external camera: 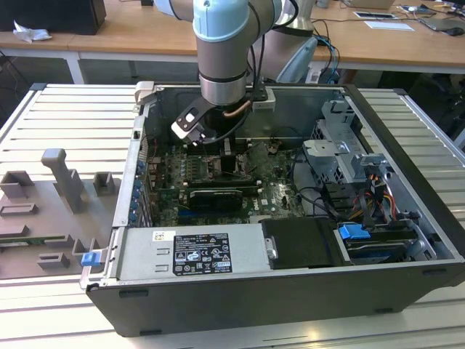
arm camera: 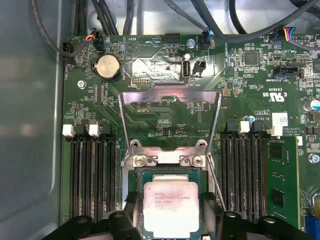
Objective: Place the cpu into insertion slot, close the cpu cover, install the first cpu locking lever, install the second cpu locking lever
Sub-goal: 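Place the cpu into insertion slot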
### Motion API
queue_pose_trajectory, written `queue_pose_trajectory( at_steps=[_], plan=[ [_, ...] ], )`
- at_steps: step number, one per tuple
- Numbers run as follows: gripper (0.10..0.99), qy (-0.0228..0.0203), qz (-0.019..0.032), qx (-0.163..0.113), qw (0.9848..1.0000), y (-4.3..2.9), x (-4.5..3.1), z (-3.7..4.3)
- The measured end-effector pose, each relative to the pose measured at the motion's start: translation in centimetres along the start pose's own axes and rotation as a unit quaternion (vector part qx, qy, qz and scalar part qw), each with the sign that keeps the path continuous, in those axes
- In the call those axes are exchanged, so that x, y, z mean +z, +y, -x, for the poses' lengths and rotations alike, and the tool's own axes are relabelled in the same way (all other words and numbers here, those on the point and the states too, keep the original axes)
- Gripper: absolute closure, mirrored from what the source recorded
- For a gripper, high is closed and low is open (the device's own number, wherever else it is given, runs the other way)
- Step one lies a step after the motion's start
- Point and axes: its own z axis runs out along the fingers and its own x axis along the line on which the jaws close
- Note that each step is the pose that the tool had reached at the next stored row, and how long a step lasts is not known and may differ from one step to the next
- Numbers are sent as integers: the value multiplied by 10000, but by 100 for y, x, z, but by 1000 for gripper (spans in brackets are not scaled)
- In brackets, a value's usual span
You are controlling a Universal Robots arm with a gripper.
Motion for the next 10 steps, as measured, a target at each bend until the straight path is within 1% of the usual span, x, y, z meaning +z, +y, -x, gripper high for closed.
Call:
queue_pose_trajectory(
  at_steps=[1,4,7,10],
  plan=[
    [471,0,0,0,10000,0,0,0],
    [471,7,0,1,10000,0,0,-14],
    [471,26,0,2,10000,0,1,-23],
    [471,57,0,6,10000,-1,3,-26]
  ],
)
